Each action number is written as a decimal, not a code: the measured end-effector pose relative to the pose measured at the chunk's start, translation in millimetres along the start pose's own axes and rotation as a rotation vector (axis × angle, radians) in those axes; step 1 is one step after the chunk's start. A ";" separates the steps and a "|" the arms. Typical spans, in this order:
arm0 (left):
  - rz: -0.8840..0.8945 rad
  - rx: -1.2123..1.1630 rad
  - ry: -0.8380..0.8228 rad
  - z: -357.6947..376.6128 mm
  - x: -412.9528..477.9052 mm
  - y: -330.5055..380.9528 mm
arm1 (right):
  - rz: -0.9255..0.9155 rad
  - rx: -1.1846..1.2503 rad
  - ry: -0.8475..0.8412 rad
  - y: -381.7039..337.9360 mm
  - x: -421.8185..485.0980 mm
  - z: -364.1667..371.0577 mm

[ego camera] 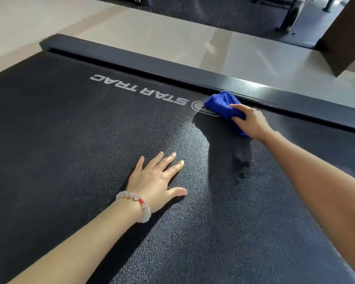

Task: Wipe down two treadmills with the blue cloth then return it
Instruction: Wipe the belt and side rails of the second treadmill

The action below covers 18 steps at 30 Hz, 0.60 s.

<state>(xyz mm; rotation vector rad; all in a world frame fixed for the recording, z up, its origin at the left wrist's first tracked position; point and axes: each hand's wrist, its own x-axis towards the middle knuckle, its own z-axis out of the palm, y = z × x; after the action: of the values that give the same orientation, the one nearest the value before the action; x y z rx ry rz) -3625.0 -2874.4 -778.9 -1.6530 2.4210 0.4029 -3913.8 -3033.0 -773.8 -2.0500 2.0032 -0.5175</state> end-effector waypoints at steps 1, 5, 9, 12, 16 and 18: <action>-0.002 -0.002 -0.004 0.0 0.0 0.1 | -0.002 -0.003 -0.005 0.3 -6.7 -1.5; -0.003 -0.026 0.008 -0.1 -0.1 0.7 | 0.027 -0.012 -0.021 -2.7 -37.2 -7.3; -0.005 -0.044 0.002 0.3 0.6 -0.7 | 0.038 0.003 -0.036 -9.5 -66.2 -8.6; -0.005 -0.064 0.002 -1.0 1.3 -0.1 | 0.043 0.030 -0.055 -14.5 -91.2 -8.0; -0.011 -0.089 0.008 -2.5 2.5 -1.7 | 0.045 0.075 -0.070 -26.8 -132.3 -6.1; -0.023 -0.103 0.019 -2.5 1.7 0.2 | 0.041 0.099 -0.062 -34.0 -152.9 -3.4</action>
<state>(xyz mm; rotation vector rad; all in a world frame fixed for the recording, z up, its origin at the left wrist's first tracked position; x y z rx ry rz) -3625.7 -2876.6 -777.0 -1.7316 2.4303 0.5191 -3884.6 -2879.1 -770.9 -1.9388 1.9405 -0.5274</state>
